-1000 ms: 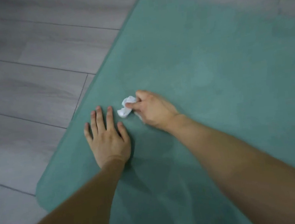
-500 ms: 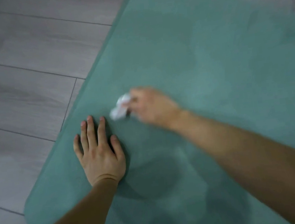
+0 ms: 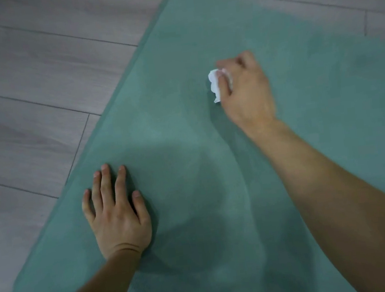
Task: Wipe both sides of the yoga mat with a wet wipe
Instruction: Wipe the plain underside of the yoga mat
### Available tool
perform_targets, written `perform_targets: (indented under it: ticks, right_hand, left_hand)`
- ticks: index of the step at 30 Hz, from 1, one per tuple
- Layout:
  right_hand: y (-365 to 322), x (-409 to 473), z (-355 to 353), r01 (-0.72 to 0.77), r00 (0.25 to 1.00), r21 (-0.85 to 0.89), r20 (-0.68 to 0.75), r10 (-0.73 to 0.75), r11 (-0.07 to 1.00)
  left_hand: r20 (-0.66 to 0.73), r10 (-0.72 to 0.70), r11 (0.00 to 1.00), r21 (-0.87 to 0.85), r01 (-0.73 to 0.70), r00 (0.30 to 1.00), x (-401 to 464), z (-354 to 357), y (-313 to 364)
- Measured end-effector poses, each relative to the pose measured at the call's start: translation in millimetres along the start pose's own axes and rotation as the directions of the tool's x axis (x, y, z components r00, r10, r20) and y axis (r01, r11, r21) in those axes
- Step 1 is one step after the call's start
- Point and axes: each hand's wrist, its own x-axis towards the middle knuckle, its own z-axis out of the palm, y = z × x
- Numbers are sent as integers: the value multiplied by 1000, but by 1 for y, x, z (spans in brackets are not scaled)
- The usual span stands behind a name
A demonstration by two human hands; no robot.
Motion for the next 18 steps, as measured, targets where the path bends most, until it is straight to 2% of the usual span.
perform_targets:
  ticks: [1,3,5,6,7,8,9,10,11,12,13,14,15,16,17,18]
  right_hand:
    - [2,-6,10,62,995,8,74,-62,998]
    - [11,-8,24,10,992,20,123,-12,1000]
    - [9,-9,32,-108,993,38,48,106,993]
    - [-7,-12,36,-131,991,66,4,131,989]
    - [-27,-23,45,-99,995,97,19,98,990]
    - [-54,-43,52,12,994,138,105,-27,990]
    - [-84,-70,55,134,949,199,257,-184,971]
    - [-106,-98,57,264,853,266,384,-353,927]
    - [-119,-118,55,388,756,326,422,-500,862]
    - [-115,-120,58,479,702,370,383,-600,796]
    - [-100,-109,59,510,704,363,346,-621,780]
    - [-77,-87,59,489,753,287,339,-565,824]
    - [-47,-59,53,399,835,213,316,-449,892]
    - [-18,-28,47,268,933,83,224,-281,960]
    - [7,-4,36,104,983,-61,161,-93,993]
    - [22,9,30,-45,995,-102,87,54,994]
  left_hand:
    - [-7,-2,1000,0,2,1000,0,0,0]
    - [-20,5,1000,-1,-5,1000,0,0,1]
    - [-24,12,1000,-5,-12,1000,-1,0,3]
    - [-29,5,1000,3,-4,1000,1,2,1]
    - [-23,-3,1000,15,3,1000,1,2,-1]
    - [-14,-3,1000,12,3,1000,0,1,-1]
    - [-9,5,1000,-1,-5,1000,-2,1,-1]
    - [-10,14,1000,-4,-15,1000,-2,1,-1]
    - [-14,10,1000,0,-10,1000,-1,1,-1]
    - [-17,4,1000,3,-4,1000,0,1,-1]
    - [-18,-1,1000,-1,1,1000,1,1,-1]
    - [-19,-3,1000,-4,3,1000,1,1,0]
    - [-15,1,1000,-2,-1,1000,2,1,1]
    - [-13,4,1000,3,-4,1000,4,0,2]
    - [-13,1,1000,5,-1,1000,4,0,1]
    - [-12,-1,1000,8,1,1000,3,0,1]
